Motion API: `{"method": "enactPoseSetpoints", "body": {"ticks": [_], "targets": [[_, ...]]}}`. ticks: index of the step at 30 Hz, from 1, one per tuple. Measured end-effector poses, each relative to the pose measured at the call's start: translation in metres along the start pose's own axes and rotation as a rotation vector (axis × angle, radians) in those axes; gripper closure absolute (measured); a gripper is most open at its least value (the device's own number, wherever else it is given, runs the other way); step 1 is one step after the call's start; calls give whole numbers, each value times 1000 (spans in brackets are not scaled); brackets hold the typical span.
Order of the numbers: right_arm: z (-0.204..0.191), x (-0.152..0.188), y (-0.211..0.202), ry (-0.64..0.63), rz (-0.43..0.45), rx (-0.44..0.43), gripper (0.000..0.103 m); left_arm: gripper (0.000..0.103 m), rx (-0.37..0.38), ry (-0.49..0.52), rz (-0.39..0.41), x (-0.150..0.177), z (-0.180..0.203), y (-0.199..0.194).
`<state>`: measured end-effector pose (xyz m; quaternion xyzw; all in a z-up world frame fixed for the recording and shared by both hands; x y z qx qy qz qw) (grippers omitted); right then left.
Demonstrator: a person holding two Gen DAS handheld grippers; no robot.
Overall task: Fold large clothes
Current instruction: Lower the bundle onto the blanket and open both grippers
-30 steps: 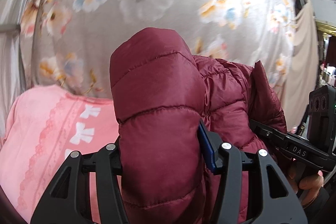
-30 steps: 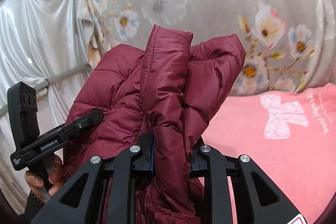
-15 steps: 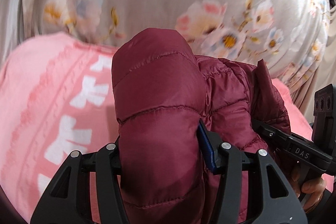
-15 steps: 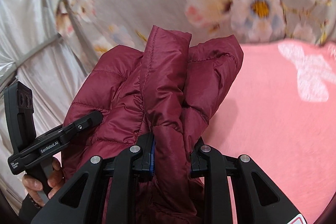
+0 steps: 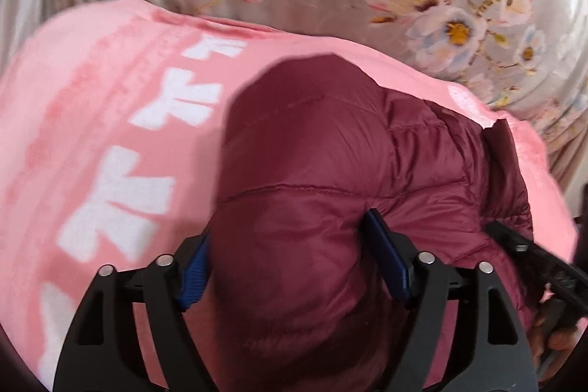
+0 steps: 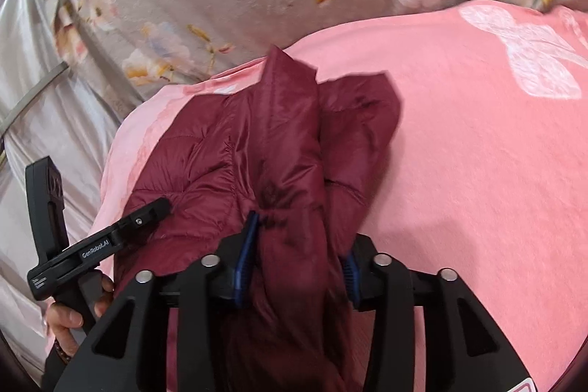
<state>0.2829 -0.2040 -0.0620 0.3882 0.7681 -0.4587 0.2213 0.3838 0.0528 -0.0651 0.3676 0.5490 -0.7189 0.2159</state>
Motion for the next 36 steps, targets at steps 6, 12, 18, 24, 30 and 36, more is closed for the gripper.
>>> {"method": "enactPoseSetpoints", "body": {"ticks": [6,12,18,24,30,36], "targets": [[-23,-34,-61,-70,131,144,70,22,-155,26,49,-19,1,-43],[-74,-60,-10,-241,37,262,83,14,-211,14,18,-47,30,-35],[-38,-45,50,-173,-39,341,85,13,-319,4,-70,-42,28,23],[-19,-26,67,-166,-41,316,85,8,-256,-51,-64,-27,20,45],[-9,-19,72,-147,-38,283,85,6,-243,-51,-44,-21,25,56],[-9,-19,73,-149,-42,286,85,5,-213,-72,-65,-18,23,65]]}}
Point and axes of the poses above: each gripper's, at about its wrist camera, not at the fingertips, and y roughly the way its jaws point, z to its right, x to its underside, the point moved 3 cm from there along y, roughly the way its jaws point, and after that the axes turned 3 degrees about -x, right-handed, at the moved point
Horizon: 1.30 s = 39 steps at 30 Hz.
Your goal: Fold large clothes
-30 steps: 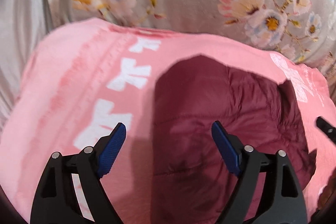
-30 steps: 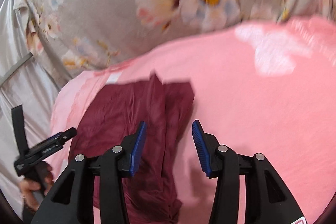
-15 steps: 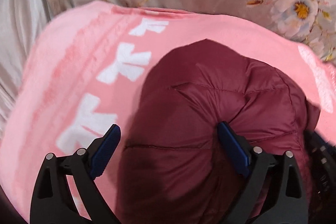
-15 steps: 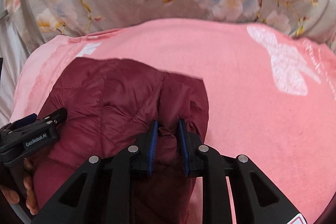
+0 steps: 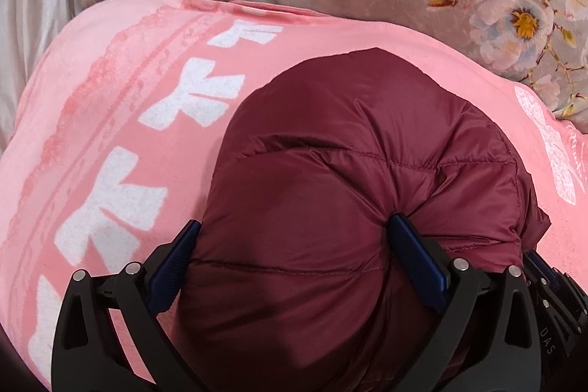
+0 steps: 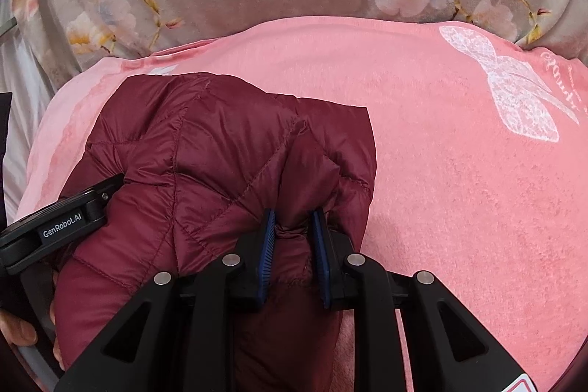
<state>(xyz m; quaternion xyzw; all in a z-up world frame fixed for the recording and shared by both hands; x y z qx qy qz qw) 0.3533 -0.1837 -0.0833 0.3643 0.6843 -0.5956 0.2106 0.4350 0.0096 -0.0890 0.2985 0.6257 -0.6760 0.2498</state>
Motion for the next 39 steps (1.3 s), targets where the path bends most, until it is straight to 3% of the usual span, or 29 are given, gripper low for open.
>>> {"method": "enactPoseSetpoints", "body": {"ticks": [17,22,24,26,30,33,39], "targets": [[0,0,2,-7,0,3,84,5,-50,29,29,3,7,1],[18,-1,-10,70,4,-69,82,5,-27,26,27,3,2,-7],[27,3,-45,100,45,-50,62,5,-32,31,28,8,-4,-25],[30,11,-77,81,107,-30,49,5,-36,47,87,20,-10,-58],[18,48,-131,-44,140,34,40,5,-38,83,174,57,-15,-120],[9,80,-158,-105,165,69,34,5,-34,95,177,87,-17,-146],[13,132,-182,-48,144,47,25,5,-76,88,176,145,-18,-174]]}}
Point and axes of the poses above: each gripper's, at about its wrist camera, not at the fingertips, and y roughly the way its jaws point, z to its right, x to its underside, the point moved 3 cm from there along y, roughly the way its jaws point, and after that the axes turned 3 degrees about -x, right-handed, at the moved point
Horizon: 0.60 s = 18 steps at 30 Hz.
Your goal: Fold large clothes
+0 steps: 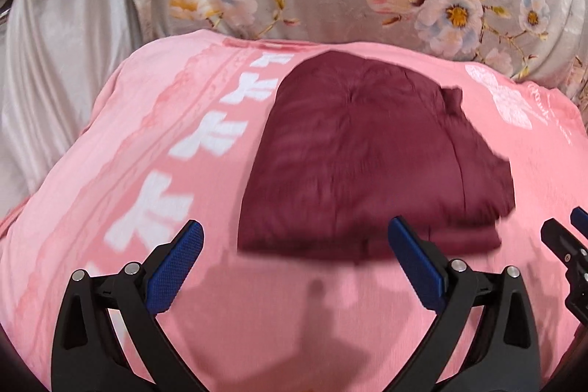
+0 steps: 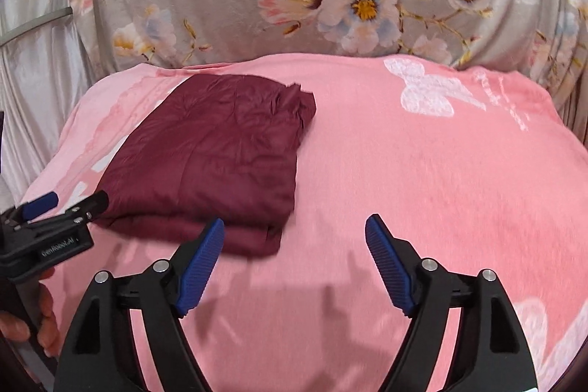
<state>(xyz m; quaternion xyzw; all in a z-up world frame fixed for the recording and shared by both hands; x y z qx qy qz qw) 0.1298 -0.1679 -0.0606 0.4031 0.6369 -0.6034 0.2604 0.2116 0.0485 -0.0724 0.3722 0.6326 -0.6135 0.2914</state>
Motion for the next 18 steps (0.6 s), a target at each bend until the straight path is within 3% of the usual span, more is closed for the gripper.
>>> {"method": "enactPoseSetpoints", "body": {"ticks": [8,18], "targets": [[-8,42,-16,-45,-33,19,20,5,6,-1,-53,52,8,-14],[-16,47,-17,-86,-32,70,17,5,-30,16,-64,62,16,-18]]}}
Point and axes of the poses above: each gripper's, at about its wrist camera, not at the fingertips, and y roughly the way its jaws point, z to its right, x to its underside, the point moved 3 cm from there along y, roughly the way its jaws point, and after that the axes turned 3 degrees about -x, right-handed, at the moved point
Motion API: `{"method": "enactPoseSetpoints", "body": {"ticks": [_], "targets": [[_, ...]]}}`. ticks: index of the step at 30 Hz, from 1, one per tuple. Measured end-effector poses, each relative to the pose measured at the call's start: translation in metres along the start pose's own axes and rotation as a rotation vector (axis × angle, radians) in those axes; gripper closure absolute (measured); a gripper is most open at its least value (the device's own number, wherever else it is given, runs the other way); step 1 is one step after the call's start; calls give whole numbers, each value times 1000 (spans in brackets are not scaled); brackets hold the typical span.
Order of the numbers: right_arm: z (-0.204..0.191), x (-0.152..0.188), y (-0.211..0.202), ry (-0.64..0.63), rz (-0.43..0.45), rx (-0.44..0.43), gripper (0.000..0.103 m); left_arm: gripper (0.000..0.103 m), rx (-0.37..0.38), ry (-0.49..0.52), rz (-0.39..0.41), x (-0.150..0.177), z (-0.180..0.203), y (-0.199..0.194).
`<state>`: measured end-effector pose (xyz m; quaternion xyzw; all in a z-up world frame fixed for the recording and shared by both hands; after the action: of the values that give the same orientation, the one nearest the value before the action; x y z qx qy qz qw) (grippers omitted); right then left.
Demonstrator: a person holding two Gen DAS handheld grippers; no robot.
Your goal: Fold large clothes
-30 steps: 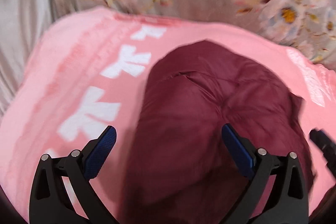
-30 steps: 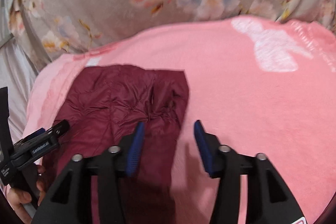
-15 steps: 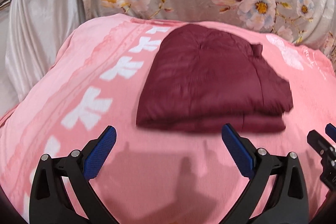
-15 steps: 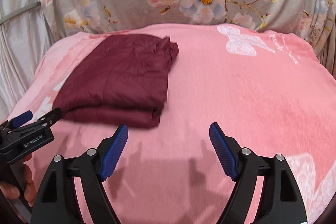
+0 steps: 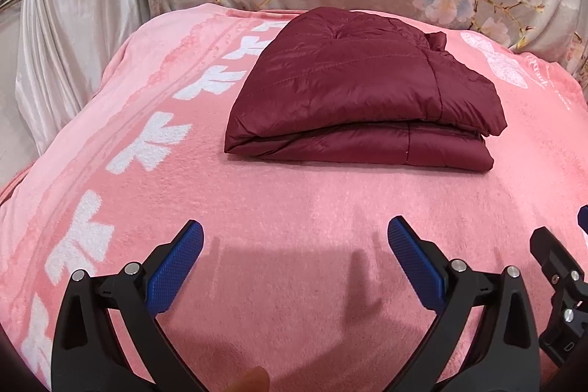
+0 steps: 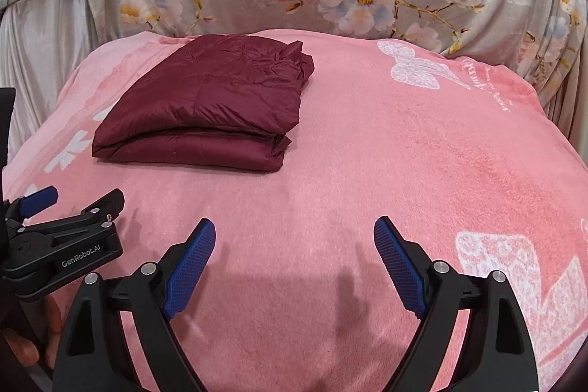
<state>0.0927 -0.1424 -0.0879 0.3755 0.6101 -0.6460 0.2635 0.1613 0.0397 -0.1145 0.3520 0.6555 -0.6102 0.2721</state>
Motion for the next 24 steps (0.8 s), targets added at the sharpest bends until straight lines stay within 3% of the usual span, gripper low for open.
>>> {"method": "enactPoseSetpoints", "body": {"ticks": [11,24], "targets": [[-15,1,-2,-69,14,15,17,5,2,23,33,-1,6,-7],[-15,2,-2,-62,9,18,17,5,3,29,44,-1,7,-9]]}}
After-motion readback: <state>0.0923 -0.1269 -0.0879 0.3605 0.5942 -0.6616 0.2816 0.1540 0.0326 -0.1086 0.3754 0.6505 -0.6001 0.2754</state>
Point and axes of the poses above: each gripper's, at about its wrist camera, not at the fingertips, and y roughly the way its jaws point, z to its right, x to its underside, the point moved 3 cm from there along y, roughly the way its jaws point, and after that the axes turned 3 degrees about -x, right-handed, at the moved point
